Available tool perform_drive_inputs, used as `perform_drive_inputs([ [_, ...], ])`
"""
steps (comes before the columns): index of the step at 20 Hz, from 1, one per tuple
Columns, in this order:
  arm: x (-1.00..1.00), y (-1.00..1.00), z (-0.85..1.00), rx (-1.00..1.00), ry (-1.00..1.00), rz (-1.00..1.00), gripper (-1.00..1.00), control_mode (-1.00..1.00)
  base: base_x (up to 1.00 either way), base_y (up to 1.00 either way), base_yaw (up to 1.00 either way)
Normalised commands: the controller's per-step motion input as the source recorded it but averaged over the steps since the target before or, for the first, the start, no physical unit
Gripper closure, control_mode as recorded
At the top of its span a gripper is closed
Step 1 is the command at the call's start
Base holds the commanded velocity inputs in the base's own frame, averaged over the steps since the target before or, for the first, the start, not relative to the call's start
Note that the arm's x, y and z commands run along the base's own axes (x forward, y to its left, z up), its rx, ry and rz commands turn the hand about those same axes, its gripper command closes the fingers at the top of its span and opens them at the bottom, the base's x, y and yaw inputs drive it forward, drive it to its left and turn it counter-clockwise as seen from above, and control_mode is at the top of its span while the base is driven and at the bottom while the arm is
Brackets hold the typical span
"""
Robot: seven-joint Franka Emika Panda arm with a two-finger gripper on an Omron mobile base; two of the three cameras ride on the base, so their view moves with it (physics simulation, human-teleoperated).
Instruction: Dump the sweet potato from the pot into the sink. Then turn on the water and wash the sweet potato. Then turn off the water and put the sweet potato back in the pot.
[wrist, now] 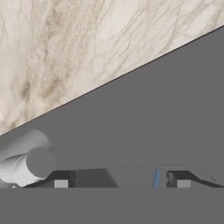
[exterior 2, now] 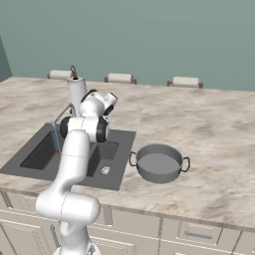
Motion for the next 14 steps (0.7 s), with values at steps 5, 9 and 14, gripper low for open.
perform_drive_inputs([
  [5,0.0,0.52,0.0,0.0,0.0,0.0,-1.0,-1.0,0.0,0.0,0.0],
  [9,-0.05,0.6,0.0,0.02,0.0,0.0,-1.0,-1.0,0.0,0.0,0.0],
  [14,-0.05,0.66,0.04,0.06,0.0,0.03,-1.0,-1.0,0.0,0.0,0.0],
])
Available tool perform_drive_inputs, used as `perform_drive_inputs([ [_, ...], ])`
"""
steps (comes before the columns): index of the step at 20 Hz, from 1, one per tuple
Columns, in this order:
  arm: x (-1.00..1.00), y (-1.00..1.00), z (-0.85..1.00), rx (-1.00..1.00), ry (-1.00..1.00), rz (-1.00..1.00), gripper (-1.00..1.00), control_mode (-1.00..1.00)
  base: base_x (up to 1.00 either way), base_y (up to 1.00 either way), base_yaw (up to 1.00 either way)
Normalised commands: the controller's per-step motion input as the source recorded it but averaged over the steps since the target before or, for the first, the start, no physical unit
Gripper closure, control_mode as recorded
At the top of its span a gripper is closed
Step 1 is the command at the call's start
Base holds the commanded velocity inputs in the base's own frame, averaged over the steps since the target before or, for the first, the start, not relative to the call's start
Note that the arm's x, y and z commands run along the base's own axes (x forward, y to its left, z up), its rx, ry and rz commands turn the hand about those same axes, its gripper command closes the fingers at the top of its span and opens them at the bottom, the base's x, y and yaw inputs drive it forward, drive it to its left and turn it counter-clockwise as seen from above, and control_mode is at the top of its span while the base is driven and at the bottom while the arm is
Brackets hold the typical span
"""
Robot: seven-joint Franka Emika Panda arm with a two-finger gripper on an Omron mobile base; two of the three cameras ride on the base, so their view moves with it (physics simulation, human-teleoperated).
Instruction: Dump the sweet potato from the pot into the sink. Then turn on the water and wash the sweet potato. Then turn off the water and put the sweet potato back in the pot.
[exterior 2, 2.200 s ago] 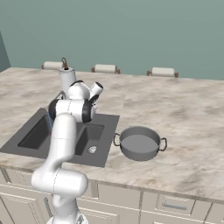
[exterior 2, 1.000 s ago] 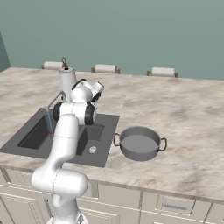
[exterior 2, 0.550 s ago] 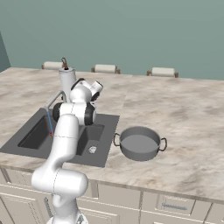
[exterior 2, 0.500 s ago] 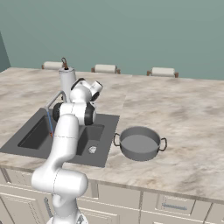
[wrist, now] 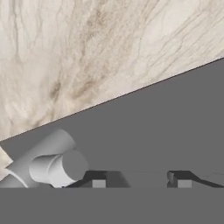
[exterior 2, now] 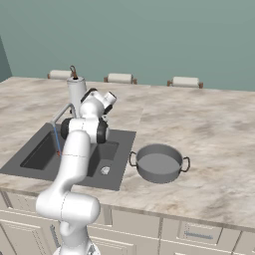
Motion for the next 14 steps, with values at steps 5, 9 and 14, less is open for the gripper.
perform_drive_inputs([
  [5,0.0,0.8,0.16,0.08,0.0,0.05,-1.0,-1.0,0.0,0.0,0.0],
  [9,0.0,0.89,0.27,0.06,0.0,0.05,-1.0,-1.0,0.0,0.0,0.0],
  [14,0.0,0.96,0.39,0.04,0.0,0.06,-1.0,-1.0,0.0,0.0,0.0],
])
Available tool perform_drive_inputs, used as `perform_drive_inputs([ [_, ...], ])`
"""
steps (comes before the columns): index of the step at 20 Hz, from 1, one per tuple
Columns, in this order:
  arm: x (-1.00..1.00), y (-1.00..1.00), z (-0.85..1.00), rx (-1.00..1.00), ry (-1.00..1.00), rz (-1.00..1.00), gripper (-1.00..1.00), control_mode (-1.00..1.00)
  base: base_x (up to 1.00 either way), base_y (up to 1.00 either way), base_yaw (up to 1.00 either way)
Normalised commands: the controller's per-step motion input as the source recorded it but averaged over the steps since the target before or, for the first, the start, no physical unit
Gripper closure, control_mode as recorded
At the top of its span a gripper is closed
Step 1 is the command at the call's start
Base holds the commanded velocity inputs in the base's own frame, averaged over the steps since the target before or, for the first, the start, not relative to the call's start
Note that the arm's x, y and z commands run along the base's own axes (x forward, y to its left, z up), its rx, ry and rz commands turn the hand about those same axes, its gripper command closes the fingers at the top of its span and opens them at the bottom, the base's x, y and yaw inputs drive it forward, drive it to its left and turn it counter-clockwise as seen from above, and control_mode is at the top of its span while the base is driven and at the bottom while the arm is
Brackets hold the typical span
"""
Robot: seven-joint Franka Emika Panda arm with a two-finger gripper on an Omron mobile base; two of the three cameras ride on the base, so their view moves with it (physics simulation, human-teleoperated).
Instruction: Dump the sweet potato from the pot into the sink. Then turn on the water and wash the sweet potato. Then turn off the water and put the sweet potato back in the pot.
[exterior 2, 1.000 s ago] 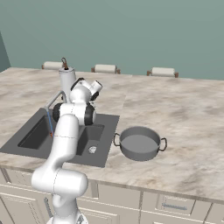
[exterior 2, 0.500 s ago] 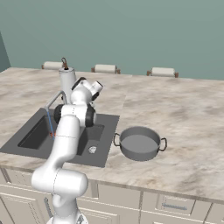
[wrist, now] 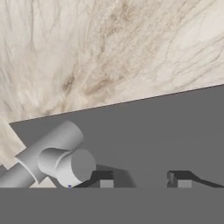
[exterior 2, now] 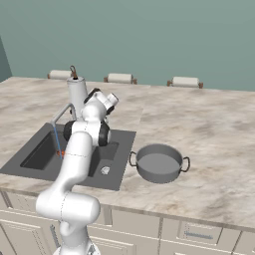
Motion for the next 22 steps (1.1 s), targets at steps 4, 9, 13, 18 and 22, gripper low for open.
perform_drive_inputs([
  [4,0.0,1.0,0.47,0.02,0.0,0.07,-1.0,-1.0,0.0,0.0,0.0],
  [9,0.0,1.0,0.53,0.0,0.0,0.07,-1.0,-1.0,0.0,0.0,0.0],
  [13,0.0,1.0,0.61,0.0,0.0,0.08,-1.0,-1.0,0.0,0.0,0.0],
  [18,-0.02,1.0,0.69,0.0,0.0,0.1,-1.0,-1.0,0.0,0.0,0.0],
  [22,0.0,1.0,0.69,0.0,0.0,0.1,-1.0,-1.0,0.0,0.0,0.0],
])
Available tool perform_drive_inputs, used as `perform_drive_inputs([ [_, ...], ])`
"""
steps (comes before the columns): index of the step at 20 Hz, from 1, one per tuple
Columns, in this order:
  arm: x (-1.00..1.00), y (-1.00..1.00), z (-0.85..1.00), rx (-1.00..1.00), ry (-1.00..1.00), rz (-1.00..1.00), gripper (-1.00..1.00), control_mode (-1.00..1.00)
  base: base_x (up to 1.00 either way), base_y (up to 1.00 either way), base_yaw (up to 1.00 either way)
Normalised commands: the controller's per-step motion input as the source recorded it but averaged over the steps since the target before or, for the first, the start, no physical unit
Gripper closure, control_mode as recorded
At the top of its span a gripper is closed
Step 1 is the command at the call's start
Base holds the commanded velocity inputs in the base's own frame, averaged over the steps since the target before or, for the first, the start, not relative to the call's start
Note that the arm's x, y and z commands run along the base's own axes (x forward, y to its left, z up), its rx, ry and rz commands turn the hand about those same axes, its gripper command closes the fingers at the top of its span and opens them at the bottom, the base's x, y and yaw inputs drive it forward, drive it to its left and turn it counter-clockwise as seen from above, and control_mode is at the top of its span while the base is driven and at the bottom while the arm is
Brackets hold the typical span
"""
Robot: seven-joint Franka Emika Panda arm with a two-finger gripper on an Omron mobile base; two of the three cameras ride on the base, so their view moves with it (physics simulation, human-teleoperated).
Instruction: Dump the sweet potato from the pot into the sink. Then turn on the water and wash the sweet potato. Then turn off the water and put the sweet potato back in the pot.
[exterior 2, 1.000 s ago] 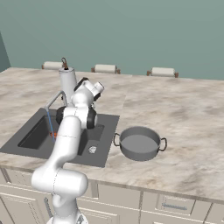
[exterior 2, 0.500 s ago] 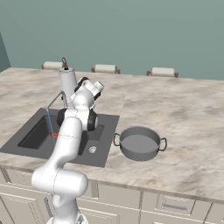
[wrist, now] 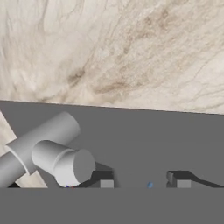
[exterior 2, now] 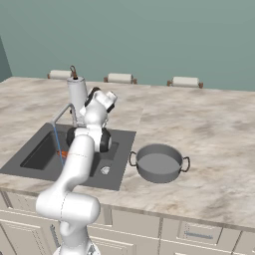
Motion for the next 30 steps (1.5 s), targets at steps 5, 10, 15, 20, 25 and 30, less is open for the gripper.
perform_drive_inputs([
  [5,-0.04,1.0,0.66,0.0,0.05,0.11,-1.0,-1.0,0.0,0.0,0.0],
  [10,-0.04,1.0,0.6,0.03,0.09,0.12,-1.0,-1.0,0.0,0.0,0.0],
  [15,-0.01,1.0,0.57,0.07,0.1,0.14,-1.0,-1.0,0.0,0.0,0.0],
  [20,0.0,1.0,0.46,0.07,0.03,0.16,-1.0,-1.0,0.0,0.0,0.0],
  [25,0.06,1.0,0.4,0.05,0.0,0.17,-1.0,-1.0,0.0,0.0,0.0],
  [30,0.0,1.0,0.48,0.05,0.0,0.17,-1.0,-1.0,0.0,0.0,0.0],
])
